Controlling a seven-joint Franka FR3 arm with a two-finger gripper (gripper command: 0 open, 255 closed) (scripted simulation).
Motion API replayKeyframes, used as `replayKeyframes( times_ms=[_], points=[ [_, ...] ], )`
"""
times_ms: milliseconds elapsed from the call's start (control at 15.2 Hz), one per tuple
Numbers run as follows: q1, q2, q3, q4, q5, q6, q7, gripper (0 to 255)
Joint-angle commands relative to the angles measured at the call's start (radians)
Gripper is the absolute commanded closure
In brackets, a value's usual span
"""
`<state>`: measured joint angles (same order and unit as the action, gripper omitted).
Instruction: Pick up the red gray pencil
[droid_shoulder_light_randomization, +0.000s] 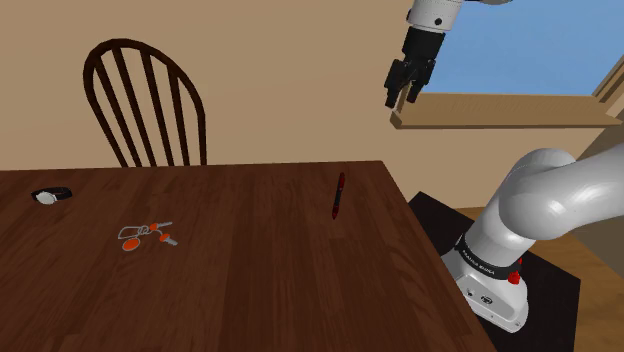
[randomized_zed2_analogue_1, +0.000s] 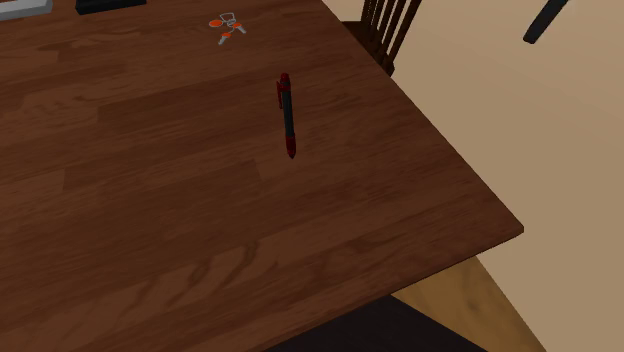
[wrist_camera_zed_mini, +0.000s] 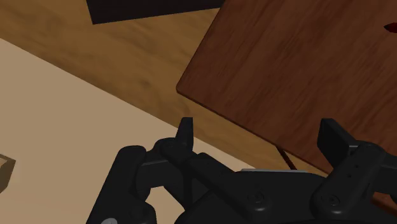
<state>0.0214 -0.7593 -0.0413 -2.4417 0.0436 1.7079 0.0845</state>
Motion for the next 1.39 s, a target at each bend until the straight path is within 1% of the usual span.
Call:
replayKeyframes(
  times_ms=[0, 396, 858, 1188, 1254, 1320],
  points=[
    [0.000, 0.000, 0.000, 0.000, 0.000, 0.000, 0.000, 0],
    [0.090, 0.019, 0.127, -0.021, 0.050, 0.057, 0.048, 0],
    [0.188, 0.075, 0.279, -0.018, 0.098, 0.128, 0.106, 0],
    [0.248, 0.136, 0.390, 0.002, 0.118, 0.180, 0.150, 0],
    [0.257, 0.147, 0.407, 0.007, 0.119, 0.188, 0.157, 0],
    [0.257, 0.149, 0.410, -0.005, 0.121, 0.202, 0.158, 0]
  ],
)
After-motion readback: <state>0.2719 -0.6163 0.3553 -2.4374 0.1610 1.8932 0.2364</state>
